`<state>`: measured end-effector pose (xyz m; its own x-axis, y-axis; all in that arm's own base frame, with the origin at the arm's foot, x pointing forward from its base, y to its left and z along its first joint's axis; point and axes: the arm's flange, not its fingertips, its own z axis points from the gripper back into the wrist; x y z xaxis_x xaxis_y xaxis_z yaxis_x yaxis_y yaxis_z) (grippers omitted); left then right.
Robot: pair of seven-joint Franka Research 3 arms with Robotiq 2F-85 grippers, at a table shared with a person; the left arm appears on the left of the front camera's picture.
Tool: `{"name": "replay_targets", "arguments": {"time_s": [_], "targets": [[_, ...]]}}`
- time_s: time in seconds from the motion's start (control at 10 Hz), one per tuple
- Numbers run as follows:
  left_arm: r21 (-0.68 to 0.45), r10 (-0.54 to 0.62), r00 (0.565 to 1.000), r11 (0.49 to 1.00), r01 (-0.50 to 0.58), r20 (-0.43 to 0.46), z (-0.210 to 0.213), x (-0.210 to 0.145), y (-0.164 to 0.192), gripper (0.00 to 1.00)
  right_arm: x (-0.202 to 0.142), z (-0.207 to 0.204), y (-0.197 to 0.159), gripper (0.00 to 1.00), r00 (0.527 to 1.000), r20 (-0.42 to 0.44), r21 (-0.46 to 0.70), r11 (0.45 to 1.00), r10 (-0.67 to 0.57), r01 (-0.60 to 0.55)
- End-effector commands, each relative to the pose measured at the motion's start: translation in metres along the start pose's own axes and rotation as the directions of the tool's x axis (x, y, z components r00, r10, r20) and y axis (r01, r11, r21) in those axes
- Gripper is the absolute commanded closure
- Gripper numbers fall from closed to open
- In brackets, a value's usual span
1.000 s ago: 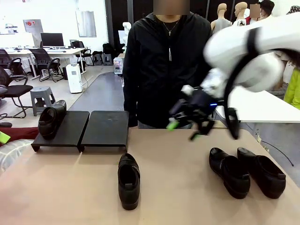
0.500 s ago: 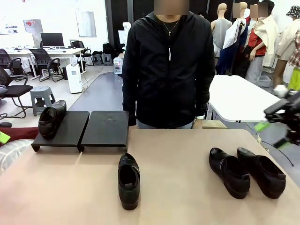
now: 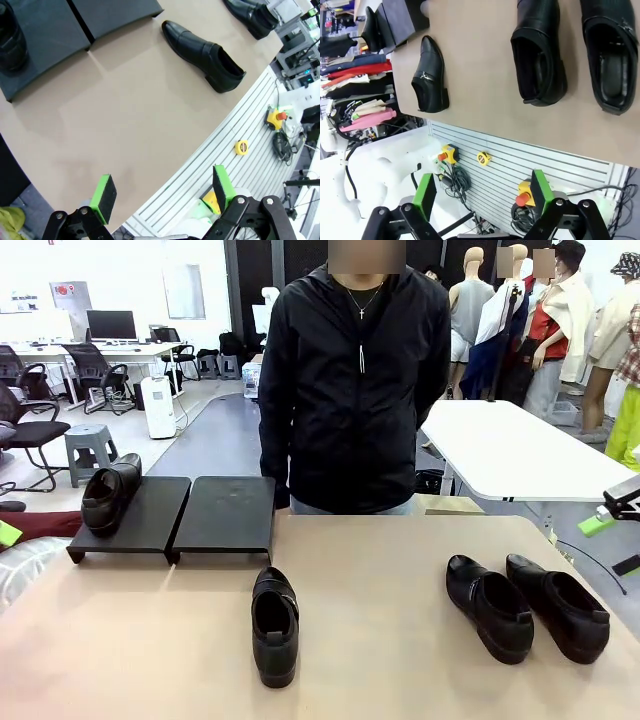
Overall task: Organize the shoes by placing them on the stand.
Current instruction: Pick up one Shoe and place it in the middle of the table, then place the Shoe from the middle of the table onto the Shoes Stand.
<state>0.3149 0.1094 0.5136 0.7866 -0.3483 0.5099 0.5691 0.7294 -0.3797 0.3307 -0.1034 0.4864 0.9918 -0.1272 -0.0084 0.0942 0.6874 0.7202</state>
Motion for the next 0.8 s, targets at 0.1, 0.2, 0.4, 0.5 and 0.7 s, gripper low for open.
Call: {"name": "replay_targets", "arguments": {"time_s": [0.1, 0.2, 0.4, 0.5, 0.7], "targets": [[-0.005, -0.022, 1.0, 1.0, 0.022, -0.003, 0.0013, -0.0024, 0.0017, 0.0, 0.0013, 0.0045, 0.0046, 0.0, 1.0, -0.007, -0.011, 1.0, 0.0, 0.0], [-0.005, -0.022, 1.0, 1.0, 0.022, -0.003, 0.0013, -0.0024, 0.0017, 0.0, 0.0013, 0.0045, 0.0046, 0.0, 1.0, -0.007, -0.011, 1.0, 0.0, 0.0], [-0.005, -0.022, 1.0, 1.0, 0.022, -0.003, 0.0013, -0.0024, 0.0017, 0.0, 0.0013, 0.0045, 0.0046, 0.0, 1.0, -0.007, -0.011, 1.0, 0.0, 0.0], [-0.005, -0.022, 1.0, 1.0, 0.022, -0.003, 0.0013, -0.0024, 0.0017, 0.0, 0.0013, 0.0045, 0.0046, 0.0, 1.0, -0.007, -0.011, 1.0, 0.0, 0.0], [-0.005, -0.022, 1.0, 1.0, 0.022, -0.003, 0.0013, -0.0024, 0.0017, 0.0, 0.0013, 0.0045, 0.0046, 0.0, 1.0, -0.007, -0.011, 1.0, 0.0, 0.0]]}}
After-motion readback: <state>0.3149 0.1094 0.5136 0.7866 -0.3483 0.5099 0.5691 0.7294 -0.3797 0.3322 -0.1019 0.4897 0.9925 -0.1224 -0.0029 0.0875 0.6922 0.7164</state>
